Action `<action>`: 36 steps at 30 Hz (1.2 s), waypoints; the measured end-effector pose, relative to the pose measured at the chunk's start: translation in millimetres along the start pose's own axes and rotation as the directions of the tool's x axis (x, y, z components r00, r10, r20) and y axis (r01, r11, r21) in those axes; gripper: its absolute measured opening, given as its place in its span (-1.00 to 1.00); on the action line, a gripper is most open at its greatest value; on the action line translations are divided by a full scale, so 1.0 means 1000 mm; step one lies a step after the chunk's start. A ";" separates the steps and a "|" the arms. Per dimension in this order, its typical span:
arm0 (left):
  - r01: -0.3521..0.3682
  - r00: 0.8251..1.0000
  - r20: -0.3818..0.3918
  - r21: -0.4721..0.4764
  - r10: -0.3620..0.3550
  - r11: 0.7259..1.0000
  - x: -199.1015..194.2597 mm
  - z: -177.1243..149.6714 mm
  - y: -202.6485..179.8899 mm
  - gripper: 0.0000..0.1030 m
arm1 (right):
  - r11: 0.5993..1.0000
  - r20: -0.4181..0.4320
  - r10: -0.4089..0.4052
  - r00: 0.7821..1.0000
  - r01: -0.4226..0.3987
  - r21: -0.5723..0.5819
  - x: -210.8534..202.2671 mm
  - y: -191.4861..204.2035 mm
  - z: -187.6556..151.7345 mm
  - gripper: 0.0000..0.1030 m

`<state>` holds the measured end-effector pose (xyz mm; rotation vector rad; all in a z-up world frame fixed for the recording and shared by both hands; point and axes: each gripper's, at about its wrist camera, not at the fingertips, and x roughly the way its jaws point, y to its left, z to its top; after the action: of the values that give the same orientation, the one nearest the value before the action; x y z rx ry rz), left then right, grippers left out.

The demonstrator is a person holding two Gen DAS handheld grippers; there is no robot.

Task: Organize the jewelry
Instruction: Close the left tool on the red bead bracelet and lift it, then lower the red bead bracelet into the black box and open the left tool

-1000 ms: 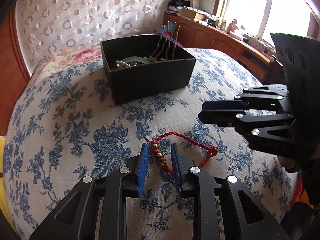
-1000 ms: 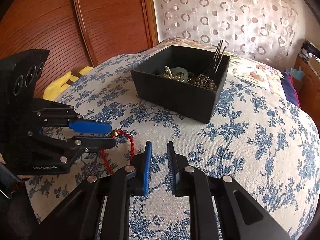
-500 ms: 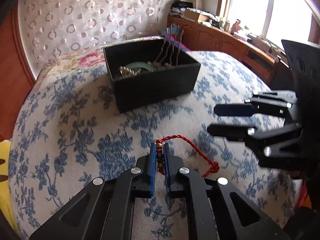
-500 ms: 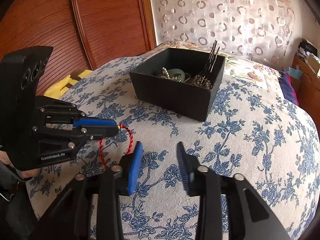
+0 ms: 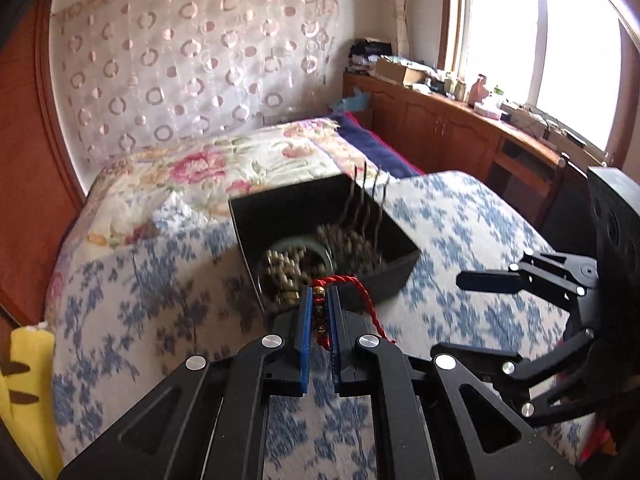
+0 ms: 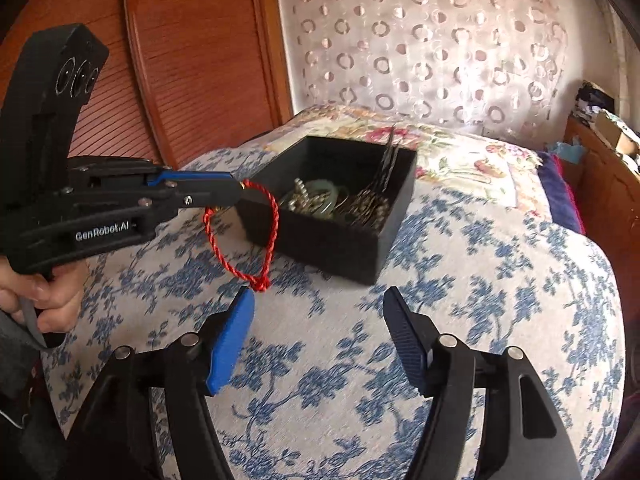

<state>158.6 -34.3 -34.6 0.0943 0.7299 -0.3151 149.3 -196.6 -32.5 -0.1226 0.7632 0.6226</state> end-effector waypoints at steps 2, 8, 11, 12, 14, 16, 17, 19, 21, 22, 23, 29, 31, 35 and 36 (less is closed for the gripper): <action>-0.002 1.000 0.011 -0.004 0.002 1.000 0.001 0.006 0.003 -0.87 | 1.000 0.008 -0.007 1.000 0.007 0.009 -0.001 -0.003 0.002 0.34; -0.015 0.999 0.041 -0.022 0.016 1.000 0.009 0.026 0.010 -0.87 | 0.999 0.034 -0.041 0.999 0.040 0.036 0.000 -0.012 0.012 0.35; -0.023 0.999 0.043 -0.035 0.025 0.999 0.019 0.036 0.015 -0.88 | 0.998 0.044 -0.045 0.998 0.043 0.045 -0.001 -0.014 0.015 0.35; -0.023 0.999 0.043 -0.039 0.024 0.999 0.022 0.039 0.016 -0.87 | 0.998 0.048 -0.046 0.998 0.044 0.048 -0.001 -0.015 0.016 0.35; -0.033 0.998 0.045 -0.043 0.034 0.999 0.027 0.044 0.018 -0.87 | 0.997 0.054 -0.048 0.997 0.045 0.054 -0.002 -0.016 0.018 0.35; -0.037 0.998 0.046 -0.050 0.039 0.998 0.032 0.048 0.020 -0.87 | 0.997 0.058 -0.051 0.997 0.048 0.061 -0.002 -0.018 0.019 0.35; -0.039 0.998 0.045 -0.054 0.041 0.998 0.034 0.049 0.021 -0.87 | 0.997 0.060 -0.052 0.997 0.049 0.063 -0.003 -0.020 0.019 0.35; -0.045 0.998 0.034 -0.058 0.047 0.997 0.039 0.051 0.023 -0.62 | 0.996 0.063 -0.060 0.996 0.055 0.071 -0.003 -0.022 0.019 0.35; -0.060 0.998 0.027 -0.053 0.061 0.997 0.042 0.049 0.022 -0.27 | 0.994 0.063 -0.076 0.995 0.070 0.083 -0.003 -0.026 0.019 0.35; -0.065 0.997 0.025 -0.053 0.066 0.996 0.042 0.047 0.022 -0.26 | 0.993 0.064 -0.085 0.994 0.079 0.088 -0.003 -0.027 0.018 0.35; -0.064 0.998 0.023 -0.055 0.065 0.996 0.042 0.046 0.022 -0.22 | 0.992 0.065 -0.094 0.993 0.088 0.092 -0.003 -0.028 0.018 0.35; -0.094 0.995 0.029 -0.065 0.096 0.993 0.028 0.030 0.019 0.45 | 0.982 0.064 -0.160 0.985 0.153 0.110 -0.004 -0.032 0.014 0.36; -0.111 0.993 0.042 -0.067 0.114 0.992 0.020 0.024 0.018 0.64 | 0.978 0.066 -0.181 0.981 0.172 0.119 -0.006 -0.031 0.012 0.73; -0.143 0.987 0.058 -0.109 0.150 0.984 0.002 0.010 0.022 0.84 | 0.974 0.091 -0.195 0.976 0.182 0.136 -0.015 -0.030 0.011 0.85; -0.153 0.985 0.058 -0.110 0.160 0.982 -0.001 0.007 0.022 0.85 | 0.972 0.093 -0.202 0.975 0.188 0.141 -0.017 -0.028 0.011 0.86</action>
<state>168.9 -14.6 -29.0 0.0407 0.6670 -0.1290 162.6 -224.5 -16.5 -0.0425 0.6768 0.3870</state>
